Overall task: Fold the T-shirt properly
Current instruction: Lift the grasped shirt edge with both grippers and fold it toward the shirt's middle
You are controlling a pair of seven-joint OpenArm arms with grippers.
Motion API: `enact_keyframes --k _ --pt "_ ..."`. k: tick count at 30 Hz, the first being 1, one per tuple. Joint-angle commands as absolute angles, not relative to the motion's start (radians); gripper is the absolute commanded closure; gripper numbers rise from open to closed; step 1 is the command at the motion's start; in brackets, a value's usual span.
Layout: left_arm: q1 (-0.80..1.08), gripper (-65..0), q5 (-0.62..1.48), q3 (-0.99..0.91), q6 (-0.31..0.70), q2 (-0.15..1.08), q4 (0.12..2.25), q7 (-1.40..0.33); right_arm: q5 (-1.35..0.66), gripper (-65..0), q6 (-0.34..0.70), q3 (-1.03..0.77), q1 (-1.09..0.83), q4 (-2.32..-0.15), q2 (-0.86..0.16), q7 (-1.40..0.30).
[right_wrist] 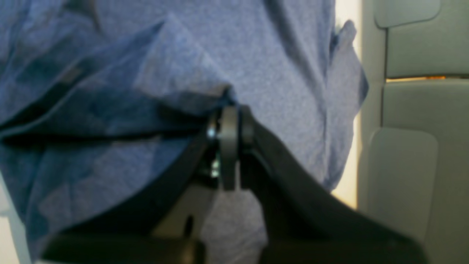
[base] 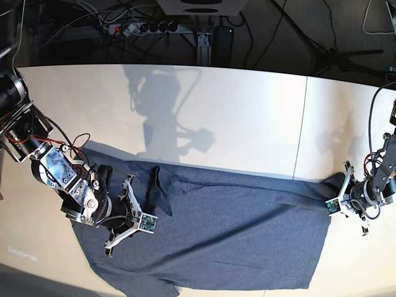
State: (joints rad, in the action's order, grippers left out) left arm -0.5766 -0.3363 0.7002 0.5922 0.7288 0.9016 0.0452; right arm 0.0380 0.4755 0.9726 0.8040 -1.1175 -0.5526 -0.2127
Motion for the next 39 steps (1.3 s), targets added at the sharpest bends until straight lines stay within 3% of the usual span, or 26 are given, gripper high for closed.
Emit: enact_keyframes --k 1,12,15,20,25,30,39 --pt "-0.607 0.0 -0.330 0.705 0.592 0.746 0.909 0.056 0.038 0.0 0.566 0.963 0.844 -1.118 -0.554 -0.199" --pt "-0.626 0.0 -0.334 0.754 0.553 0.745 0.909 0.056 0.039 0.0 0.572 0.965 0.852 -1.086 -0.531 -0.199" --pt "-0.649 -7.5 -0.334 0.754 0.542 0.745 0.909 0.056 0.038 0.0 0.572 0.965 0.852 -1.085 -0.525 -0.199" --pt "-0.685 -8.1 -0.331 0.768 0.543 0.745 0.909 0.056 0.038 0.0 0.572 0.965 0.852 -1.073 -0.506 -0.199" --pt "-0.737 -8.1 -0.374 0.928 0.541 0.743 0.909 0.057 0.038 0.0 0.573 0.965 0.852 -1.056 -0.488 -0.202" --pt "-0.790 -8.1 -0.434 1.089 0.475 0.742 0.909 0.076 0.038 0.0 0.573 0.965 0.852 -1.056 -0.482 -0.203" --pt "-0.881 -8.1 -0.476 1.177 0.476 0.703 0.909 0.101 0.038 0.0 0.572 0.965 0.852 -1.055 -0.482 -0.206"
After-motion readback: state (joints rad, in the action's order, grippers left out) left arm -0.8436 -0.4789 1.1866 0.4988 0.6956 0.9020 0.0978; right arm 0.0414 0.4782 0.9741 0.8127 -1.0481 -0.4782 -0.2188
